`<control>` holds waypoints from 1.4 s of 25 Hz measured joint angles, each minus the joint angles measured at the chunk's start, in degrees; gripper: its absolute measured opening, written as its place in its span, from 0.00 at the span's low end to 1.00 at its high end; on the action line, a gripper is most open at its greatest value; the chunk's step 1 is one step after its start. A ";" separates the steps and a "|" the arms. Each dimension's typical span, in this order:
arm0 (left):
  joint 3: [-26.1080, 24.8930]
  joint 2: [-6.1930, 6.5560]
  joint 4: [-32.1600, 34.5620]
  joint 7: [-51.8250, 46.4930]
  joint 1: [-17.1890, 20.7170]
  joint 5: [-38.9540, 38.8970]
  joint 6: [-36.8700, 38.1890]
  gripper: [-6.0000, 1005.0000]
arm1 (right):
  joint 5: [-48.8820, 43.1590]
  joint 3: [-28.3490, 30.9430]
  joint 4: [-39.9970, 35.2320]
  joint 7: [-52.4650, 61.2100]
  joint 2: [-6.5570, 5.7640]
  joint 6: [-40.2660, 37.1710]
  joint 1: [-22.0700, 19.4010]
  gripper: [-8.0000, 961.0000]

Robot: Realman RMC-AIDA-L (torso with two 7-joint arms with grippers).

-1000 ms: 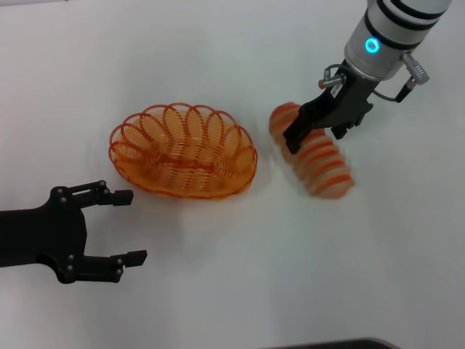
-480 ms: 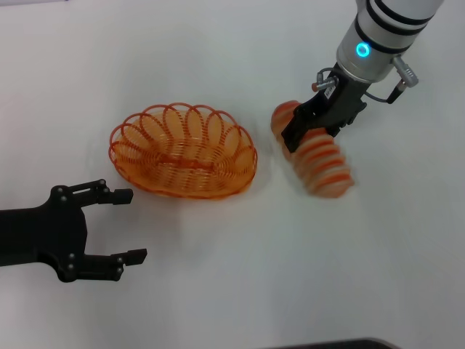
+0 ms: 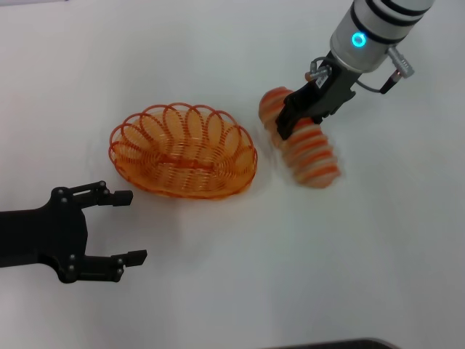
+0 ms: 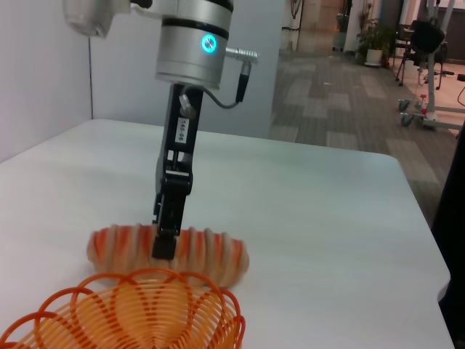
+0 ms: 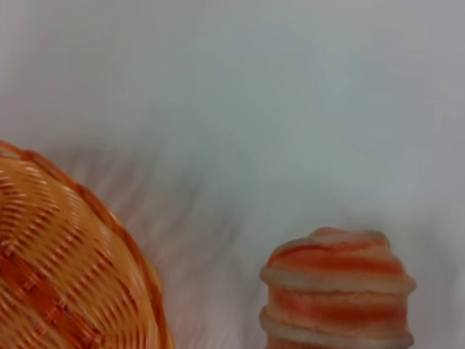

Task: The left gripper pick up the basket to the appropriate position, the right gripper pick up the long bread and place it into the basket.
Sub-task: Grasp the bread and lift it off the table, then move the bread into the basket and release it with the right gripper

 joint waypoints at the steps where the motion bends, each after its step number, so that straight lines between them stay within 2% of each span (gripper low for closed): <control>1: 0.00 0.01 -0.02 0.00 0.00 0.01 -0.02 0.87 | -0.07 0.00 -0.65 -0.85 -0.07 -0.37 -0.12 0.68; 9: 0.06 0.08 -0.05 -0.01 -0.08 0.05 -0.11 0.87 | -0.22 -2.85 -12.95 -8.09 -0.13 -4.38 -2.62 0.63; 16: 0.69 0.04 -0.21 -0.20 -0.32 0.05 -0.13 0.87 | 1.48 -2.66 -15.62 -17.40 0.58 -6.99 0.55 0.57; 23: 1.05 0.00 -0.28 -0.35 -0.47 0.05 -0.13 0.87 | 11.98 -3.71 -16.52 -27.67 0.81 -9.15 2.85 0.50; 29: 1.51 -0.01 -0.66 -0.45 -0.54 0.05 -0.13 0.87 | 19.27 -9.33 -16.51 -33.81 0.56 -8.78 3.12 0.42; 35: 1.50 -0.01 -0.81 -0.45 -0.64 0.01 -0.29 0.87 | 21.24 -16.67 -16.17 -35.02 0.86 -6.91 3.53 0.38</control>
